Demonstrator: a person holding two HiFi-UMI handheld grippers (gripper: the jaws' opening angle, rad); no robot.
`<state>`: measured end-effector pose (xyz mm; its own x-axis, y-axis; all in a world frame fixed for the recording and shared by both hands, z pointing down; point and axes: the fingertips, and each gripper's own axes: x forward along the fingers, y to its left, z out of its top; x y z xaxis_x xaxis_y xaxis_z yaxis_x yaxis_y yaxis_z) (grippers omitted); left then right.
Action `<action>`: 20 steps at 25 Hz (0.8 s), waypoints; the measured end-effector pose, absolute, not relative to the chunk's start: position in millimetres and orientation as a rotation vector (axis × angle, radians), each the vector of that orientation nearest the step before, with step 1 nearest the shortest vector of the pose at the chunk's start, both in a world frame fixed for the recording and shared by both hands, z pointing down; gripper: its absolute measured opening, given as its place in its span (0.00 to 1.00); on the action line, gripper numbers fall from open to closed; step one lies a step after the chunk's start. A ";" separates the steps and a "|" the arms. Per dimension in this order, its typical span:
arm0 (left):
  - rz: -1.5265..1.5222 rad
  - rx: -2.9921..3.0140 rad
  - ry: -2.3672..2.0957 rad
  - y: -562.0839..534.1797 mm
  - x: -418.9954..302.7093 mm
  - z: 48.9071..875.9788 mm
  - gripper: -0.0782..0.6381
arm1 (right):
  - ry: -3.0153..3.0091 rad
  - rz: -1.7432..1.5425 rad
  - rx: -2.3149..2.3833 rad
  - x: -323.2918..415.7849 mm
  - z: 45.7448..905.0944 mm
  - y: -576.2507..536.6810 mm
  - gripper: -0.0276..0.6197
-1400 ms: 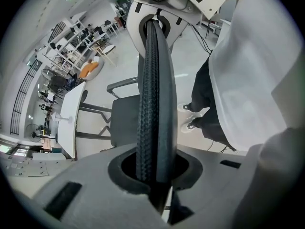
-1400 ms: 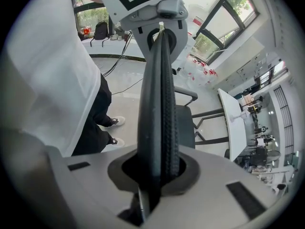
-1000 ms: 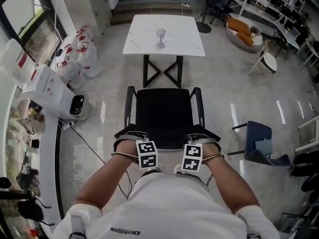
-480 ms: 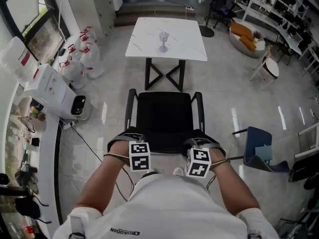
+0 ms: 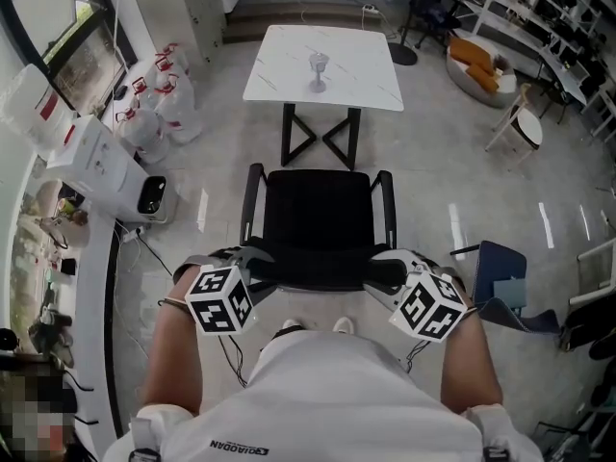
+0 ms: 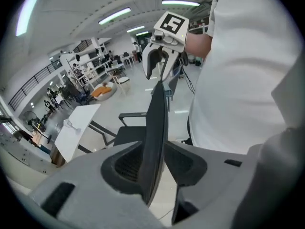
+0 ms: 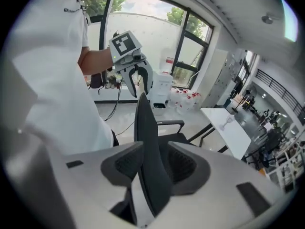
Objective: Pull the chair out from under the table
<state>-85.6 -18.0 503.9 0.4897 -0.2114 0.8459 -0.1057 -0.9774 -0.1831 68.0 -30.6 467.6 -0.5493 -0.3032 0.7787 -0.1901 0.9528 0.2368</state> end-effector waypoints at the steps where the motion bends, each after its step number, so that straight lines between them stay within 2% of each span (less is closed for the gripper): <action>1: -1.450 -2.633 0.316 -21.7 -83.3 495.3 0.31 | -2.189 -0.162 0.372 67.5 462.1 -34.0 0.30; 10: -0.646 -2.872 0.948 -91.6 -51.1 406.0 0.29 | -2.542 -0.103 0.724 54.7 401.8 -74.1 0.28; 17: -0.136 -3.025 1.102 -99.3 -29.4 365.8 0.30 | -2.828 0.011 0.843 38.8 361.6 -78.8 0.28; 20: -0.046 -3.008 1.134 -102.5 -31.4 356.8 0.30 | -2.926 0.086 0.948 42.5 343.1 -85.6 0.26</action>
<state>-31.4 -102.5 356.8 0.7509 -0.6583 0.0526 -0.6604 -0.7487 0.0582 42.5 -85.6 343.1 -0.8083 -0.5834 0.0790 -0.5871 0.8089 -0.0332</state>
